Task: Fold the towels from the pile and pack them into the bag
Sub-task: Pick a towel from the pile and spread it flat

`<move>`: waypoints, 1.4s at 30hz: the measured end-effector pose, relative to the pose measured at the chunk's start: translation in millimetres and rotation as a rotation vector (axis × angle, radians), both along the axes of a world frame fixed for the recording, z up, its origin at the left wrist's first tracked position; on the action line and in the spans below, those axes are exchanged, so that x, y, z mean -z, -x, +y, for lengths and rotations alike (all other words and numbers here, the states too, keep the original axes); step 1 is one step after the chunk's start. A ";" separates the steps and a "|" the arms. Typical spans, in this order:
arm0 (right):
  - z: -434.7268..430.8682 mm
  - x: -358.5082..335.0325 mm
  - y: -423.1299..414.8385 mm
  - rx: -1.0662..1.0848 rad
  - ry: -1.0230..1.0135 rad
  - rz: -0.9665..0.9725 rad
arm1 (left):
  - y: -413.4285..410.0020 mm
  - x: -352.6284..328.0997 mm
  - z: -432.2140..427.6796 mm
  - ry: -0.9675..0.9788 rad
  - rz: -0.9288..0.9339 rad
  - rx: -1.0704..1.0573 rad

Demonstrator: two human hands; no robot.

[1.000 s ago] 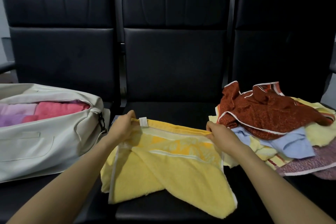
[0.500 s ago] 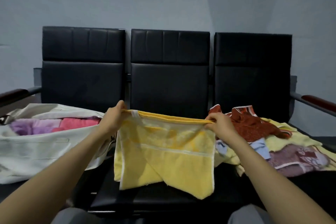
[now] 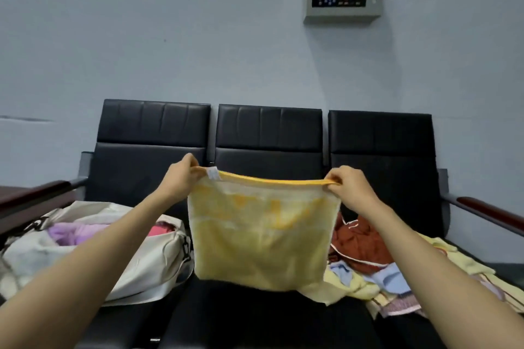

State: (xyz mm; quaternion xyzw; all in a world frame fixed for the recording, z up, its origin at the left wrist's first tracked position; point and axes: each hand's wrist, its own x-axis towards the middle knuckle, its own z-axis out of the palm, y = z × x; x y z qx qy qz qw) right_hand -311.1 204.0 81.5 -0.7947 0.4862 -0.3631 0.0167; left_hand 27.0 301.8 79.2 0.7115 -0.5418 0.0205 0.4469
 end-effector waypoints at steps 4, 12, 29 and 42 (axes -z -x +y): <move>12.5 -22.1 -2.1 -0.049 0.291 -0.289 | 9.5 -20.0 9.4 0.321 0.123 0.038; 0.2 -35.6 5.1 -0.024 0.100 -0.287 | -13.1 -28.3 5.5 0.243 0.046 0.113; -49.7 35.3 -2.4 -0.056 -0.144 -0.617 | 0.9 41.2 -31.8 0.194 0.230 0.056; -53.5 210.0 39.2 -0.141 -0.735 -0.245 | -15.2 221.4 -25.6 -0.485 0.356 0.136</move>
